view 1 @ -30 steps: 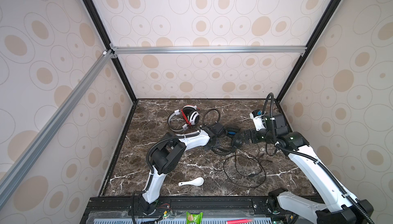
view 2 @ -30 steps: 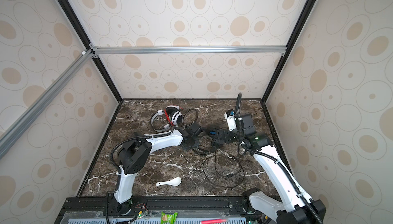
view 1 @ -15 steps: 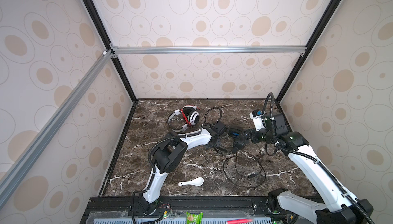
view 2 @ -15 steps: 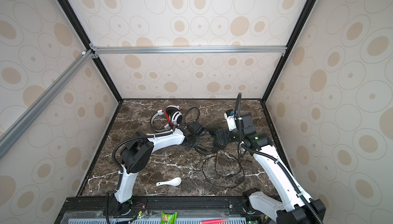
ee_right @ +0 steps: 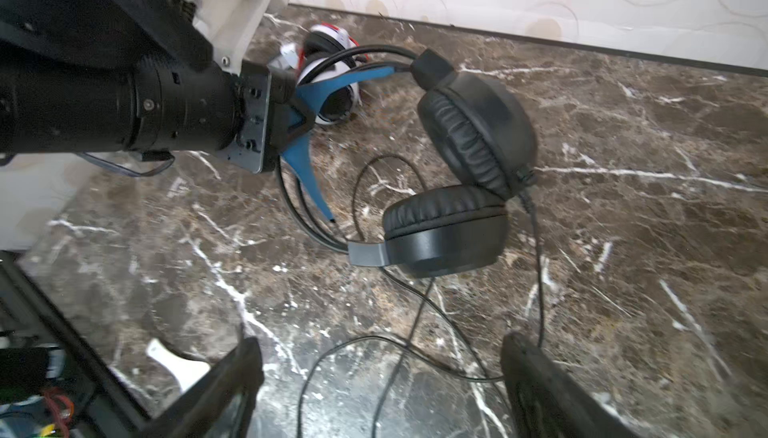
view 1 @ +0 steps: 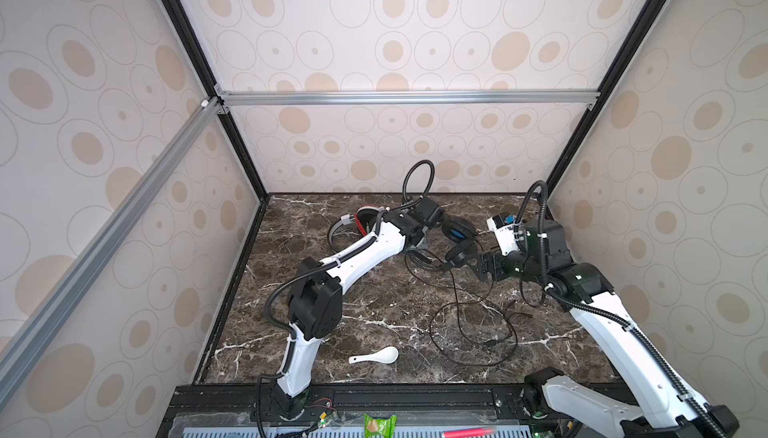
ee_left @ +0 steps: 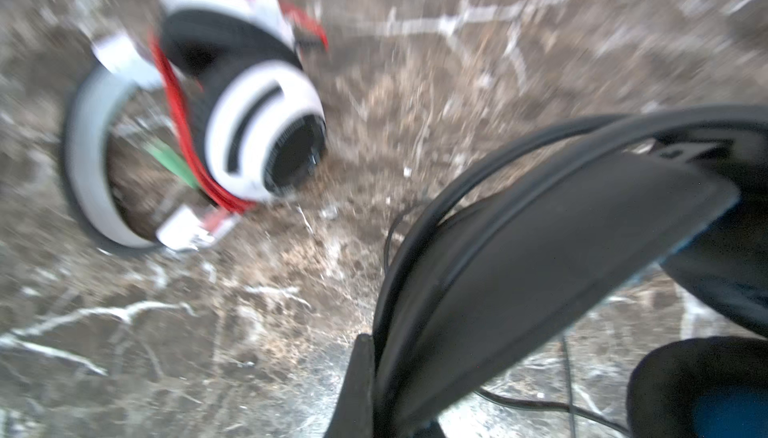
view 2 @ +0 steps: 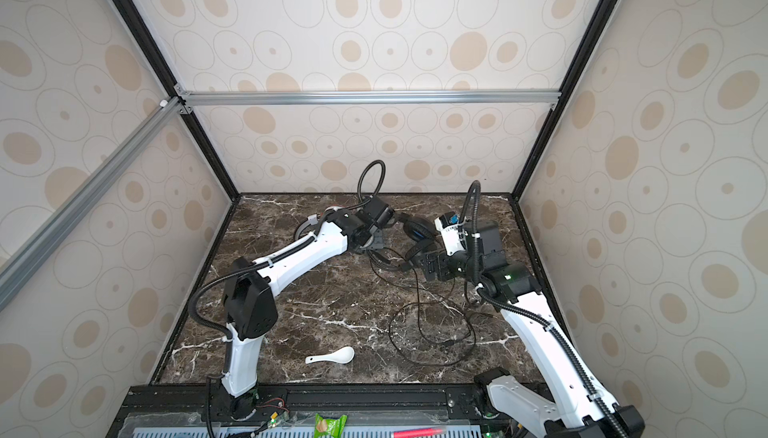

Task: Wrap the headphones
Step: 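Lift the black-and-blue headphones up with the left gripper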

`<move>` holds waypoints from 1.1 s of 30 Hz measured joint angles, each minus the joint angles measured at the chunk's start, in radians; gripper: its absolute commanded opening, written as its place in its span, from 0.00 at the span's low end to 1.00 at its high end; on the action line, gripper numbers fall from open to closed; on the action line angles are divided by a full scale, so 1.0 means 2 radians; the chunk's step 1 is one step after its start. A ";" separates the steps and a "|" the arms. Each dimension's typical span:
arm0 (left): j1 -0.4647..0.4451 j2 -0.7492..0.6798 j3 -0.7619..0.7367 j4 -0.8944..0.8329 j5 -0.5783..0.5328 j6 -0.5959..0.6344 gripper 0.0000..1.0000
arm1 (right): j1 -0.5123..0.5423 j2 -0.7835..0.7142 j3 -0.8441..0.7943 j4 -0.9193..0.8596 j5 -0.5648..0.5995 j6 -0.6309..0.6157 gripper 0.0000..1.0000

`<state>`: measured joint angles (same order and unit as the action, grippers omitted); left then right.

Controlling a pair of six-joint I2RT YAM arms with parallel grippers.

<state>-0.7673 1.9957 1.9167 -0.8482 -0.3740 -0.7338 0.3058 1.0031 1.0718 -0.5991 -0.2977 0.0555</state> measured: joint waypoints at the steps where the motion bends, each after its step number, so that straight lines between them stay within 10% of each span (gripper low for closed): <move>1: 0.000 -0.019 0.000 -0.001 -0.006 0.016 0.00 | 0.000 -0.006 0.000 0.009 -0.017 0.000 0.89; 17: 0.095 -0.227 -0.017 -0.004 -0.027 0.160 0.00 | 0.001 0.017 0.037 0.052 -0.122 0.001 0.90; 33: 0.097 -0.164 0.177 -0.086 0.011 0.191 0.00 | 0.001 0.068 -0.045 0.236 -0.179 0.036 0.92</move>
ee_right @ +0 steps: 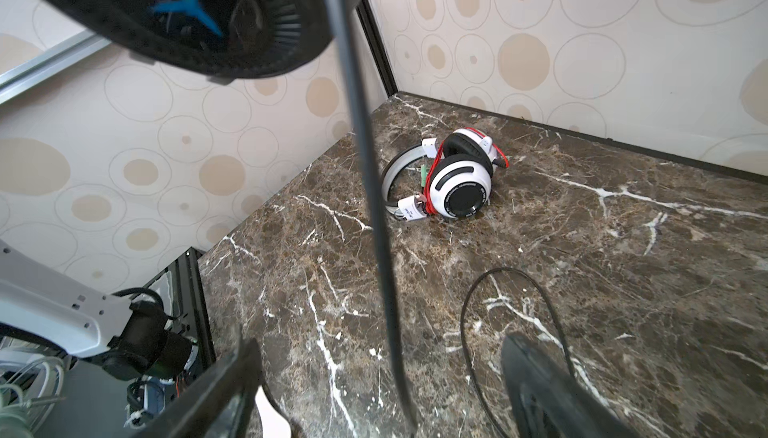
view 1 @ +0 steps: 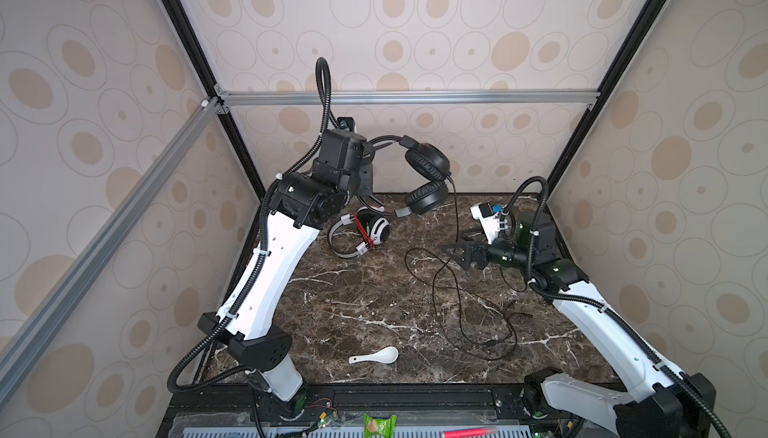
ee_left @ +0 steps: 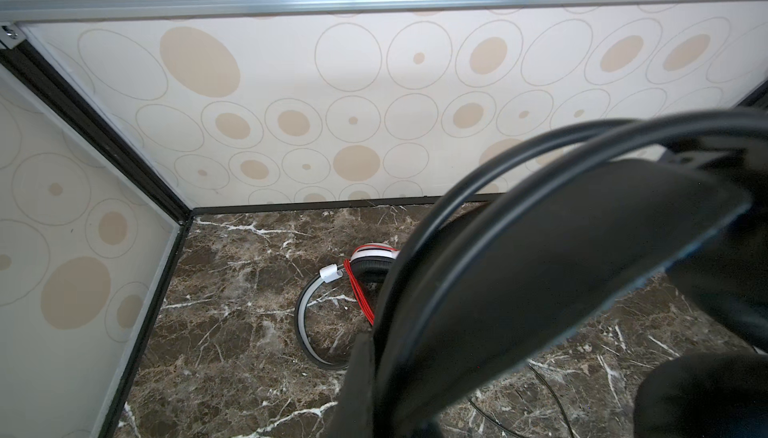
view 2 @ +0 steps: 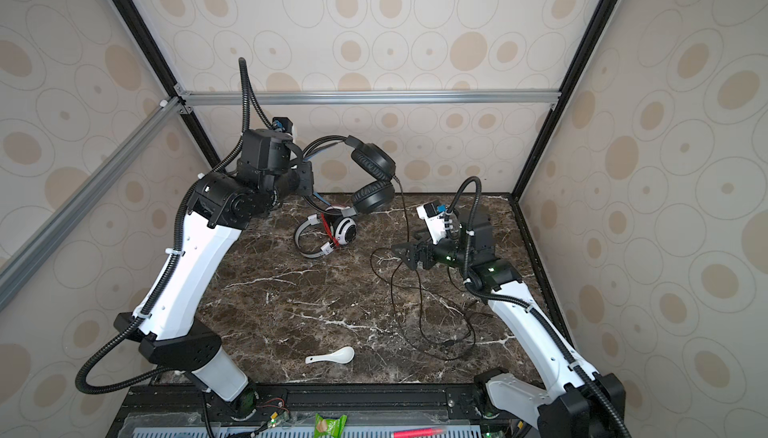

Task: Wrap the headphones
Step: 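Lift the black-and-blue headphones up with the left gripper, then lower the black headphones toward the table center while the right gripper approaches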

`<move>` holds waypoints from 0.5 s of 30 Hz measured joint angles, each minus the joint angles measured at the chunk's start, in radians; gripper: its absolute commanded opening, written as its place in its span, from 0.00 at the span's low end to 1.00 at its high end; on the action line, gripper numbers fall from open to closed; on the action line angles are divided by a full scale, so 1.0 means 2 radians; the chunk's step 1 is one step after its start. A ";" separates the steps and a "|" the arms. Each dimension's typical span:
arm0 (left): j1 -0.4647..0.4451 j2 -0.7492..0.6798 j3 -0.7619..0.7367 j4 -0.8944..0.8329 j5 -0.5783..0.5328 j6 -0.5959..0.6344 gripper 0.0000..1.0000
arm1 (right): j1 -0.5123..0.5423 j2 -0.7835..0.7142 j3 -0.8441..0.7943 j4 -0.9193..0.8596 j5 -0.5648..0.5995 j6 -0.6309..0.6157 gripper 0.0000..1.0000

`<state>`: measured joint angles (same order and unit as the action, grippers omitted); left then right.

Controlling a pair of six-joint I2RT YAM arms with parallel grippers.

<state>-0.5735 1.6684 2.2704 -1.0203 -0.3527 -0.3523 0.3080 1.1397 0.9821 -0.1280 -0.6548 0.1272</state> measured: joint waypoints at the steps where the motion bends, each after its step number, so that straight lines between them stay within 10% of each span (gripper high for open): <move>1: 0.001 0.000 0.002 -0.003 0.005 0.001 0.00 | 0.000 0.005 -0.003 0.011 0.000 0.004 0.92; 15: 0.051 0.000 0.006 -0.013 0.082 0.002 0.00 | 0.000 0.086 -0.053 0.161 -0.003 0.059 0.82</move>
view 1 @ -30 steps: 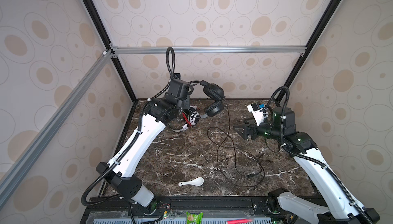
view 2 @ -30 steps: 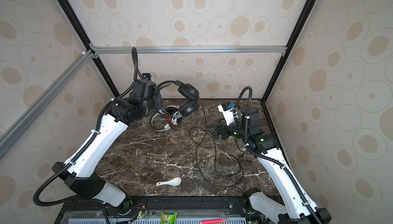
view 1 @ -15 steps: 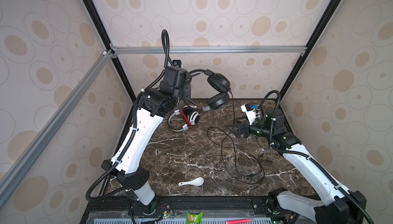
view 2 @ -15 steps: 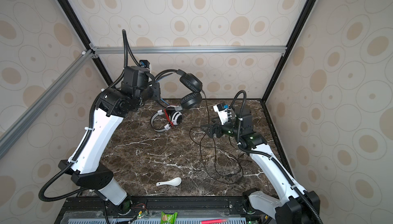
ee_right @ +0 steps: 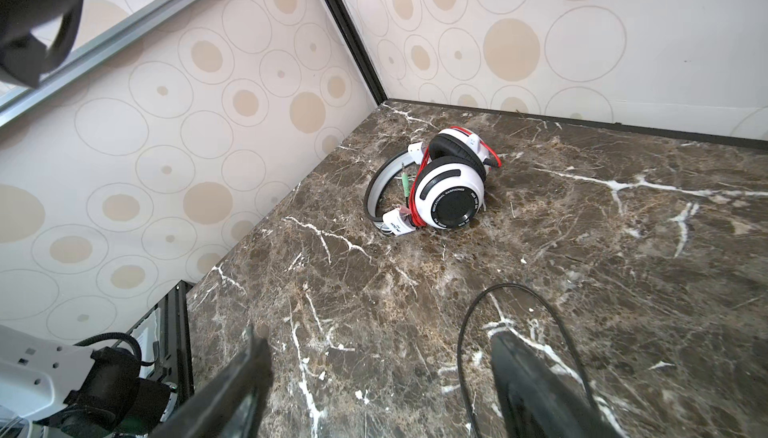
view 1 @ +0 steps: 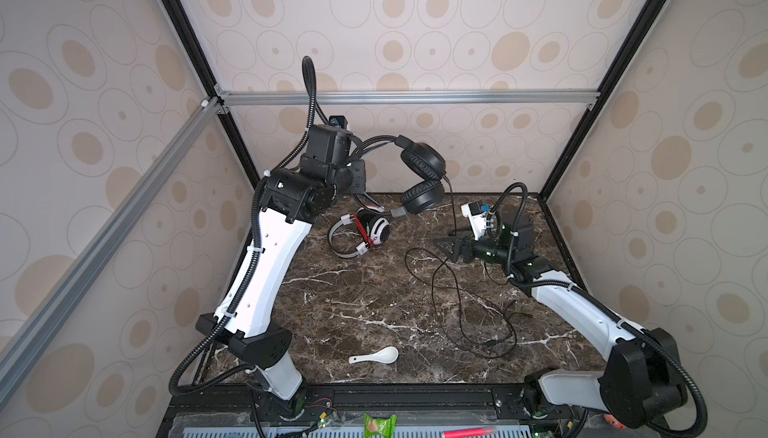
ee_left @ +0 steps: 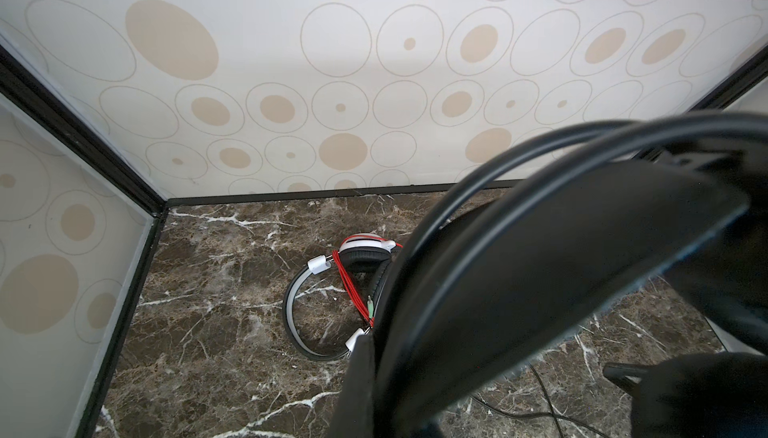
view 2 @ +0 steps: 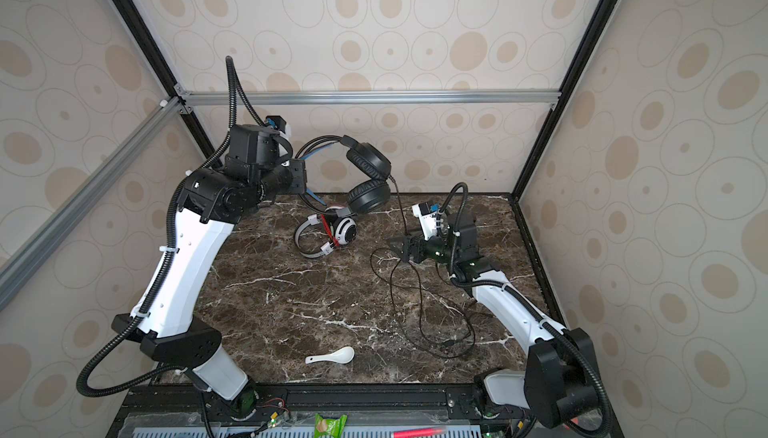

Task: Wrap the headphones
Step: 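Lower the black headphones toward the table center while the right gripper approaches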

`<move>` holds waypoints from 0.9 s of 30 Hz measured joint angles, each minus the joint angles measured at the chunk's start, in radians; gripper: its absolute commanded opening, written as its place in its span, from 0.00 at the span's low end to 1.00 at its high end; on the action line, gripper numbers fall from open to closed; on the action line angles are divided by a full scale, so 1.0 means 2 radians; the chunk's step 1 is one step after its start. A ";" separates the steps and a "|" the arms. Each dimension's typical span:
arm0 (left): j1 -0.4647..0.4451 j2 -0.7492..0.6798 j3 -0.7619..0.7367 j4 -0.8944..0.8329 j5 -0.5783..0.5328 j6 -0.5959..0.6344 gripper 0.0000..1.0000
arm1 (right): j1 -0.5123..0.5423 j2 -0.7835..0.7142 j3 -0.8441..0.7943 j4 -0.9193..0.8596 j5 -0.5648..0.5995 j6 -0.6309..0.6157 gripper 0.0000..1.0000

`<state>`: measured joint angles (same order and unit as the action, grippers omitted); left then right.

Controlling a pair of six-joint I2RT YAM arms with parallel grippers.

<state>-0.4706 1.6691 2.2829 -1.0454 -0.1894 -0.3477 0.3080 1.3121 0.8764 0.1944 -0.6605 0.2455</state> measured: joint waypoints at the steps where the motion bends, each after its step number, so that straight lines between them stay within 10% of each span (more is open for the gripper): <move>1: 0.005 0.000 0.000 0.000 0.006 -0.001 0.00 | 0.000 0.004 -0.005 0.009 -0.002 0.002 0.81; 15: 0.055 0.001 0.001 0.002 0.057 -0.024 0.00 | 0.000 0.027 -0.021 0.038 -0.002 0.000 0.02; 27: 0.062 -0.002 -0.070 0.043 0.039 -0.019 0.00 | 0.030 -0.064 0.112 -0.254 0.175 -0.177 0.00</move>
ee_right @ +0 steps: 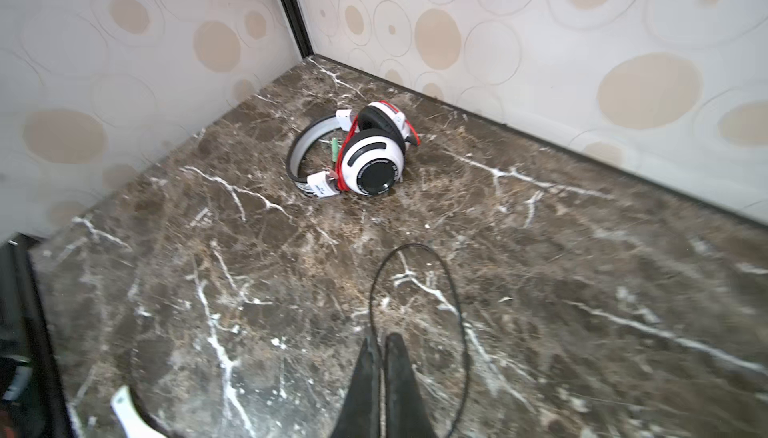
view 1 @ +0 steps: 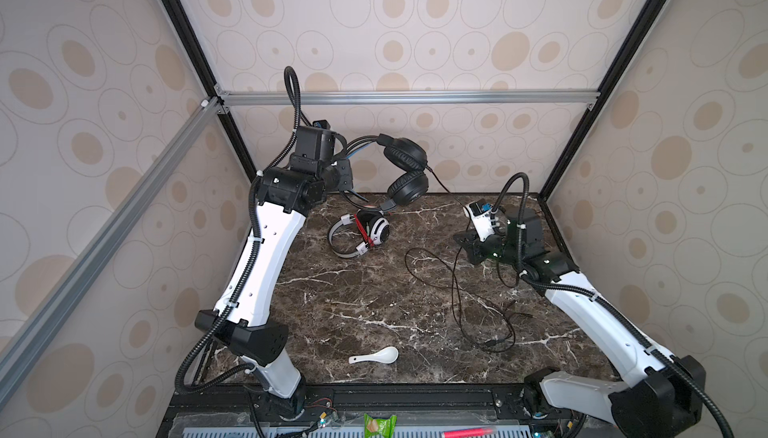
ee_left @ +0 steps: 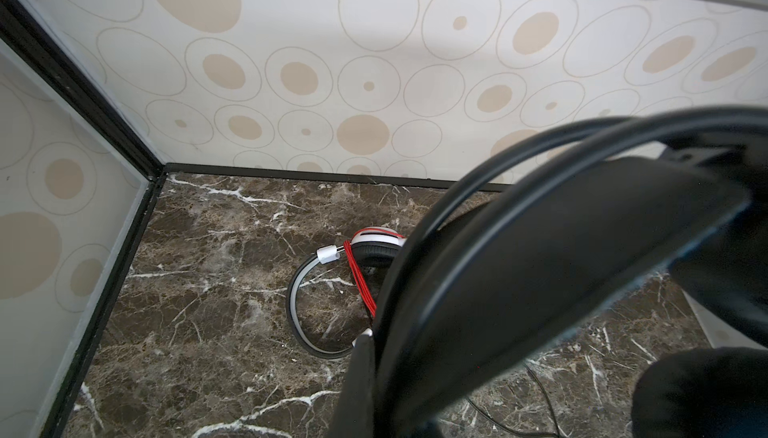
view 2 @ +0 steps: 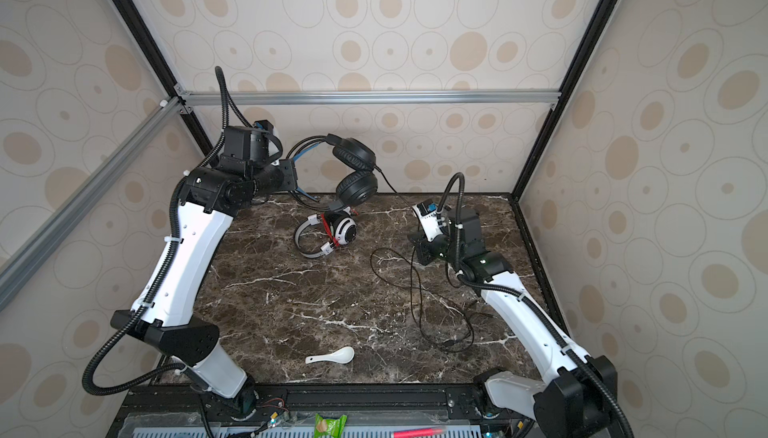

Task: Wrap the headphones
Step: 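Lower the black headphones toward the table center while the right gripper approaches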

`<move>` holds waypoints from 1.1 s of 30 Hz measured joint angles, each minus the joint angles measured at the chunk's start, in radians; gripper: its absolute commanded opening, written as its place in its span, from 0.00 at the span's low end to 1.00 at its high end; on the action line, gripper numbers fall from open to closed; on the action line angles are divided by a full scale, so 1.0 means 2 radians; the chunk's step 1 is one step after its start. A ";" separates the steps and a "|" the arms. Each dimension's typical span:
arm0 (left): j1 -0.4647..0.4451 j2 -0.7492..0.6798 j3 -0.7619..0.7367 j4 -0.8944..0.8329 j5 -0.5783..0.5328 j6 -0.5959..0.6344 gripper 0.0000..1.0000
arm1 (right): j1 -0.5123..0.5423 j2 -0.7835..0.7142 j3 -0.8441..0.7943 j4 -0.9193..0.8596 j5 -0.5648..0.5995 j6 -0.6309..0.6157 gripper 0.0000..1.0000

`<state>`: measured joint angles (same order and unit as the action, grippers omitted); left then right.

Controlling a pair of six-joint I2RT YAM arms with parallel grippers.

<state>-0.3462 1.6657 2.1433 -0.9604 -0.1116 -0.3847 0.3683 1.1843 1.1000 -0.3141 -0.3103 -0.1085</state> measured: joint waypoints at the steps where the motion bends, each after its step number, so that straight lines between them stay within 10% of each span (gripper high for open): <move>1: 0.000 -0.001 -0.007 0.004 -0.002 0.003 0.00 | 0.005 -0.003 0.016 -0.019 0.016 -0.015 0.00; 15: -0.023 -0.031 -0.102 0.035 -0.023 0.087 0.00 | 0.194 0.078 0.292 -0.218 0.251 -0.187 0.00; 33: -0.139 -0.113 -0.257 0.088 -0.001 0.208 0.00 | 0.220 0.218 0.451 -0.324 0.348 -0.230 0.04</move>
<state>-0.6239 1.4387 1.6283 -0.7841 -0.1135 0.0322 0.8074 1.6207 2.0026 -0.9615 0.3866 -0.5678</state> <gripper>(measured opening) 0.070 0.052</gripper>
